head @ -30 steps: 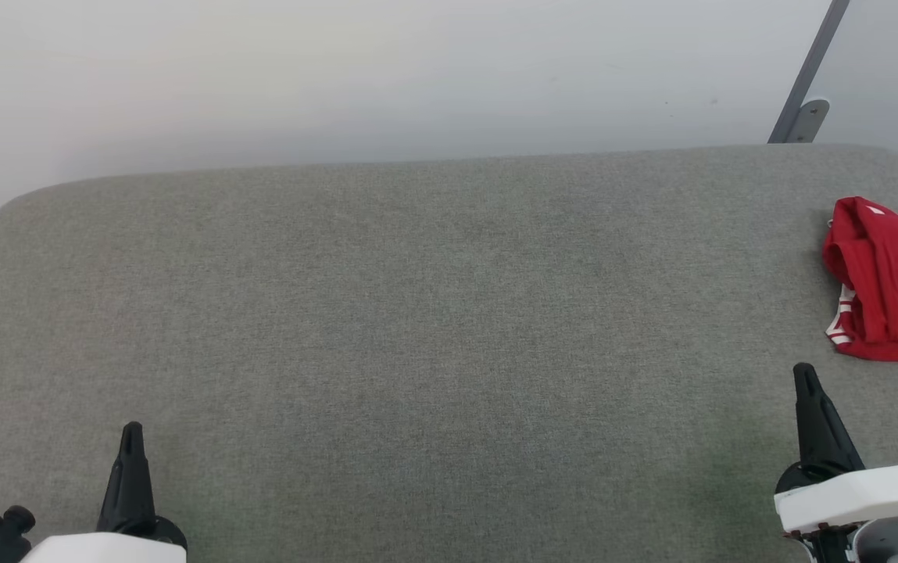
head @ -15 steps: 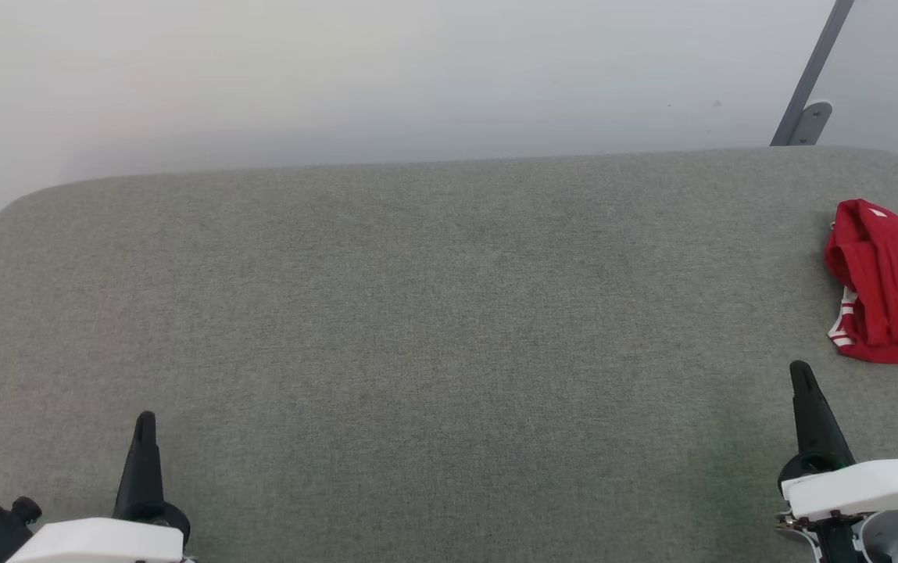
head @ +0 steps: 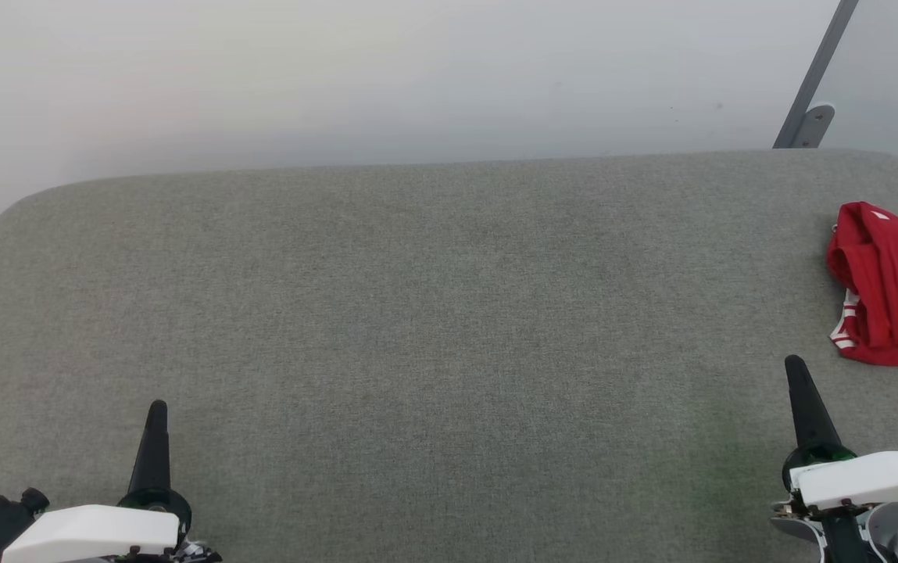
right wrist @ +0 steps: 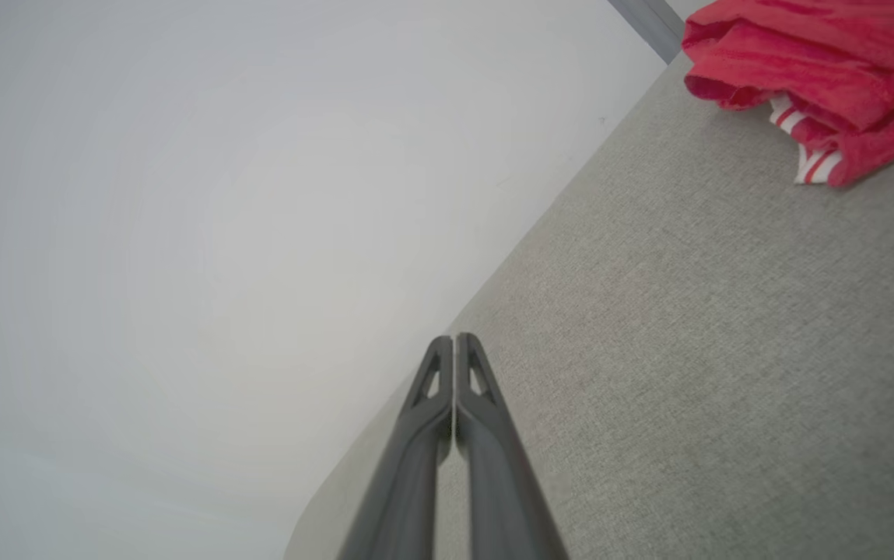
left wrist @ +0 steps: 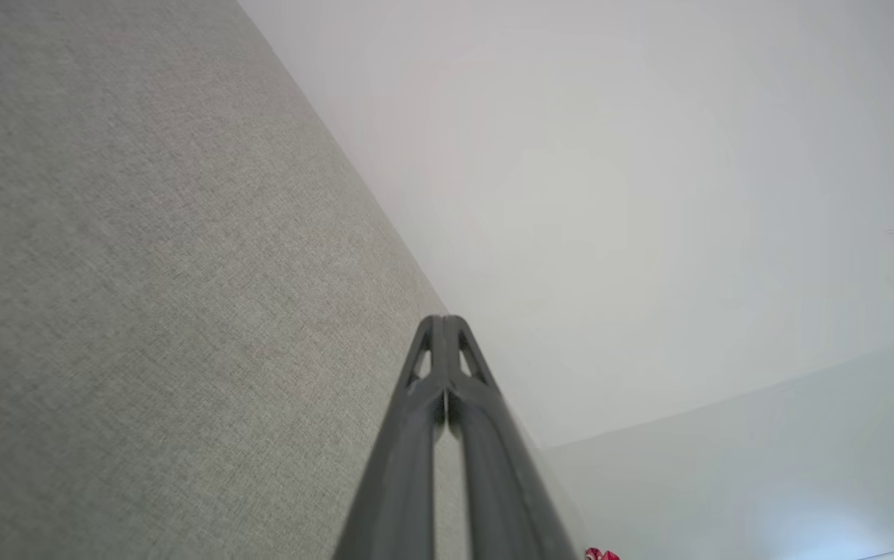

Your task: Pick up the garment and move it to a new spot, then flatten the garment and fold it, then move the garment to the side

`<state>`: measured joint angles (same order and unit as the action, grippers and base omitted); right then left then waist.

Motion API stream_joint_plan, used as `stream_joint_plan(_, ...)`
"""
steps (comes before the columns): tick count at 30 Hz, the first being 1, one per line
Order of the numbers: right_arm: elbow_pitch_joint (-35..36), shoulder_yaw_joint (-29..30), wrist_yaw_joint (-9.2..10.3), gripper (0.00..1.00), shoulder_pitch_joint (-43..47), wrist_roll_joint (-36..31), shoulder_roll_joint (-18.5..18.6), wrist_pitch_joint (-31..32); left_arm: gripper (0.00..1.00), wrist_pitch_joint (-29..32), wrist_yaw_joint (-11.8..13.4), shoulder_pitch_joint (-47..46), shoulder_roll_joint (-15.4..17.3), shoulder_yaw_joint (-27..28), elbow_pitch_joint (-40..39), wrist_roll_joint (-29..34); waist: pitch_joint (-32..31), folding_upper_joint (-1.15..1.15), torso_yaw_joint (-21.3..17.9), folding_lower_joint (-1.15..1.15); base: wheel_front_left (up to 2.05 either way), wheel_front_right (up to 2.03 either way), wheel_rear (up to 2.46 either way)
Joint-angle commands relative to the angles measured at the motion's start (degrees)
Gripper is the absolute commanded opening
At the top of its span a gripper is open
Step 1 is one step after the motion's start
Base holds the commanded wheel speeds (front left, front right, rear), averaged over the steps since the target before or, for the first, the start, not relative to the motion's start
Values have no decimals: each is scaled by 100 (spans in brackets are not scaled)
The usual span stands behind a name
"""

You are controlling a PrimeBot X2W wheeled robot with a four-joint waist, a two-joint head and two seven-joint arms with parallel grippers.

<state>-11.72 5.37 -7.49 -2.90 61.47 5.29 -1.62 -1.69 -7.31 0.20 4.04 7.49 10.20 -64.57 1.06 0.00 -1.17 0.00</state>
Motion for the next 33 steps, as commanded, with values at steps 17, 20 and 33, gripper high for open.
stream_joint_plan(17, -54, 47, -1, 0, -190, 1065, -81, 288, 0, 292, -20, -305, -16, -31, 99, -971, -24, 0, 31, 0, 0, 0, 0)
stream_joint_plan(20, -65, 54, -1, 0, -192, 1217, -95, 325, 0, 335, -21, -333, -24, -34, 120, -1098, -28, 0, 37, 0, 0, 0, 0)
stream_joint_plan(33, -120, 82, 0, 0, -260, 1840, -146, 496, 0, 503, -24, -456, -59, -54, 209, -1670, -45, 0, 60, 0, 0, 0, 0)
